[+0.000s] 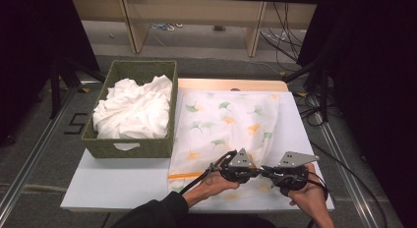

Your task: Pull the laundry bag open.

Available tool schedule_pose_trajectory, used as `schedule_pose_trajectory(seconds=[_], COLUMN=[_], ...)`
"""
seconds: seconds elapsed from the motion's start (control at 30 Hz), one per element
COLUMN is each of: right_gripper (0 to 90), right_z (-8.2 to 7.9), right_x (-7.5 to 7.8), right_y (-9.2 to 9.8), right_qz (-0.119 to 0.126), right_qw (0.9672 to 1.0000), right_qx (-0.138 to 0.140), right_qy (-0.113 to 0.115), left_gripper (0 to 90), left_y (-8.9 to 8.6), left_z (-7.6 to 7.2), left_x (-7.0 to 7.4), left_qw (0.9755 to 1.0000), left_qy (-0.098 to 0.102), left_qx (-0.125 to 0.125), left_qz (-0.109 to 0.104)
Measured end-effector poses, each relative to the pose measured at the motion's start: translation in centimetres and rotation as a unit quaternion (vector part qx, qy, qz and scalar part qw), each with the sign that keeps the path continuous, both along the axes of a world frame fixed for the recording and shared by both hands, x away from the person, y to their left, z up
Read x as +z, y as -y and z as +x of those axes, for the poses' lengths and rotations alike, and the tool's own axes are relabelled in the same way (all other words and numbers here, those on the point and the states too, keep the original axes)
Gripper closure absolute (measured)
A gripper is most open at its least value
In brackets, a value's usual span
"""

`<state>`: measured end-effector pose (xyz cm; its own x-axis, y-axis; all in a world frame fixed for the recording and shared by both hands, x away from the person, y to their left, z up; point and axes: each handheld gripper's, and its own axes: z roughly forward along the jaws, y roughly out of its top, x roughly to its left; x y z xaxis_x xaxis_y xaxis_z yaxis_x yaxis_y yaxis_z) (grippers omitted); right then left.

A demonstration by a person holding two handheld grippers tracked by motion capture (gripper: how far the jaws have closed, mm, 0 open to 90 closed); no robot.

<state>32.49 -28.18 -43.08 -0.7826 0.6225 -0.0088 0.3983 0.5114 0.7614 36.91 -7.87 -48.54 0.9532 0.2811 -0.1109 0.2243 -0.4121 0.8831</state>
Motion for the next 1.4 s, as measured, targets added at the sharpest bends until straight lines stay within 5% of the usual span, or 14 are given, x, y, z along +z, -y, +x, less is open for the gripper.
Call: schedule_pose_trajectory(seconds=[0.47,0.87,1.4], right_gripper=[86.1,86.3,86.5], right_z=[-0.2,-0.3,-0.4], right_x=[0.3,0.4,0.2], right_y=[0.4,1.2,1.7], right_qz=[-0.018,-0.025,-0.027], right_qw=[0.9996,0.9990,0.9981], right_qx=[-0.019,-0.035,-0.053], right_qy=[0.005,0.014,0.014], left_gripper=[89.0,89.0,89.1], left_y=[0.5,0.2,-0.1], left_z=[0.8,1.0,1.1], left_x=[-0.1,-0.1,0.0], left_qw=[0.9997,0.9981,0.9977], left_qy=[-0.003,0.014,0.000], left_qx=[0.008,0.012,0.011], left_qz=[0.023,0.059,0.066])
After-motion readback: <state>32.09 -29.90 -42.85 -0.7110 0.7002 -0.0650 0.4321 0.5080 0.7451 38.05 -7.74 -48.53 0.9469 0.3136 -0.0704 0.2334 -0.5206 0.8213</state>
